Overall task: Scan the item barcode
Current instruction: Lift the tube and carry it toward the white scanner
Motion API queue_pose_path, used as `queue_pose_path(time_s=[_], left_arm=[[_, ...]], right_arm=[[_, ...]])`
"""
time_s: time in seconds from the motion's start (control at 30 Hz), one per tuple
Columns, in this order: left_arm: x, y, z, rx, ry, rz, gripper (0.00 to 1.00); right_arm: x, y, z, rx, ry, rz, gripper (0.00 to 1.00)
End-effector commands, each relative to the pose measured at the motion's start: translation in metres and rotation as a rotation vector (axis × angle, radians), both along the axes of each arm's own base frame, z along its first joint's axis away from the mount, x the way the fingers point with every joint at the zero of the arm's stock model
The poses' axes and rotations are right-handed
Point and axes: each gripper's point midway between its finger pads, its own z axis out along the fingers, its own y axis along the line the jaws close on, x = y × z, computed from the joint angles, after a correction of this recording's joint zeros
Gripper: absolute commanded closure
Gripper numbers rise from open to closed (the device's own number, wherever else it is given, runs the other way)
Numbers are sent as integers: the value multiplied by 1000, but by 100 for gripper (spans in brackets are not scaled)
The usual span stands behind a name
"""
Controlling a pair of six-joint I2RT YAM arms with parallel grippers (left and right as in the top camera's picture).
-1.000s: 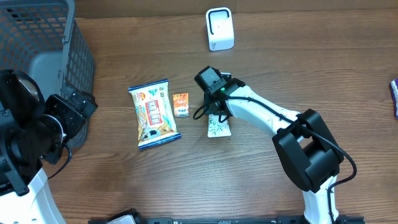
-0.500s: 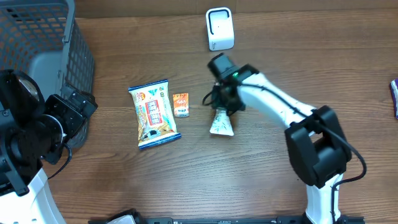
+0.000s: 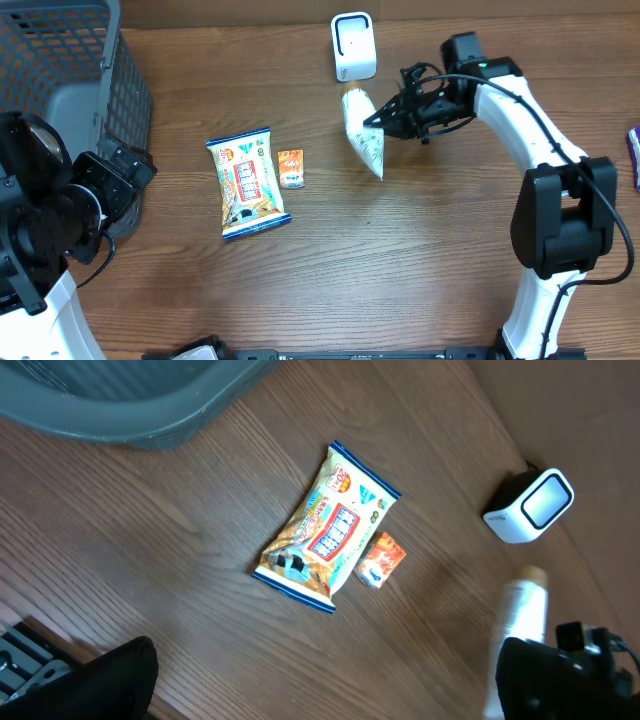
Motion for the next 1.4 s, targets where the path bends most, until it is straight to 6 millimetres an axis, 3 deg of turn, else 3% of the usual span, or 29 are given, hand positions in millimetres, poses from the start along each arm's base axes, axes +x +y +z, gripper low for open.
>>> queue_pose_path(time_s=[0.0,0.67,1.13,1.27,1.37], left_arm=[[-1,1,2,7,-7,-2,0],[-1,1,2,7,-7,-2,0],[-1,1,2,7,-7,-2,0],[-1,1,2,7,-7,-2,0],[-1,1,2,7,-7,-2,0]], right_arm=[[-12,6,77,365,-28,92,96],[-24,23,77,367,-10,133,96],[-53,60,77,379,-52,246,97],[-47,60,74,368,-110,245,96],[-29,57,47,200,-150,188,96]])
